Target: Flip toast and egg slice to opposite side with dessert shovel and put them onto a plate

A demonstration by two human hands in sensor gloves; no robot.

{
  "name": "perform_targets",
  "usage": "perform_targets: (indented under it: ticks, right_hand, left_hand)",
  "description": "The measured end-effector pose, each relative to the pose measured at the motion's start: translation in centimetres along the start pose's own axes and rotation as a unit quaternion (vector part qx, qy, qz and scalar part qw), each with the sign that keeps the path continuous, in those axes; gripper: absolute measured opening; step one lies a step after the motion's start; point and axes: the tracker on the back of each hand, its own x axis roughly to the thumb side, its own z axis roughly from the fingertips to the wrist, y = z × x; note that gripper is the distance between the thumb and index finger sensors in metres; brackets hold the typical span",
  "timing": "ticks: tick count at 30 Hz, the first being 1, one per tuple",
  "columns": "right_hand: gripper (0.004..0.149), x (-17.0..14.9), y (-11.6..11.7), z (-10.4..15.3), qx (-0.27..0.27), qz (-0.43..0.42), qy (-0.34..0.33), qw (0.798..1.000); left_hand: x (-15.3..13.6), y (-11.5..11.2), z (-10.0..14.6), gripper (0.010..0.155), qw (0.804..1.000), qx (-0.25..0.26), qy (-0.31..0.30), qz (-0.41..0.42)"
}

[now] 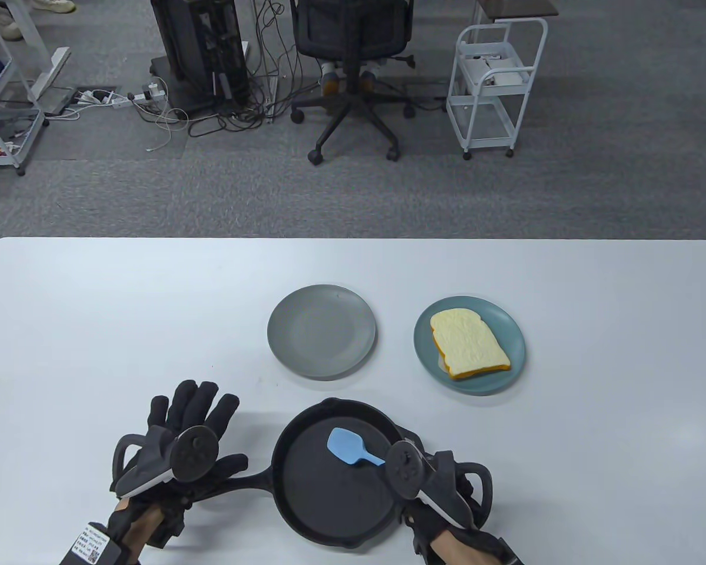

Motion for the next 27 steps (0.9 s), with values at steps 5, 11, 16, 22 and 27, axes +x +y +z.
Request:
perform_targets:
  ticks: [5, 11, 16, 22, 27]
  right_hand:
    - [0.054, 1.2, -0.1, 0.7, -0.02, 0.1, -0.012, 0.995]
    - [0.053, 1.6, 0.0, 1.1, -0.027, 0.145, -0.026, 0.989]
    - [0.053, 1.7, -0.3, 1.4, -0.058, 0.153, -0.048, 0.985]
    - [0.057, 1.0, -1.3, 1.7, -0.076, 0.118, -0.055, 0.989]
    - [0.07, 0.6, -2.0, 2.1, -0.084, 0.083, -0.078, 0.99]
  left_hand:
    - [0.2, -0.1, 0.0, 0.099, 1.0, -0.002, -0.001, -0.004]
    - [0.3, -0.2, -0.1, 0.099, 1.0, -0.007, -0.002, -0.009]
    - [0.2, -0.1, 0.1, 0.099, 1.0, -0.005, 0.008, -0.008]
    - [0.5, -0.3, 0.0, 0.099, 1.0, -0.015, 0.006, -0.014]
    - [0.7, -0.3, -0.1, 0.099, 1.0, -0.016, 0.002, -0.008]
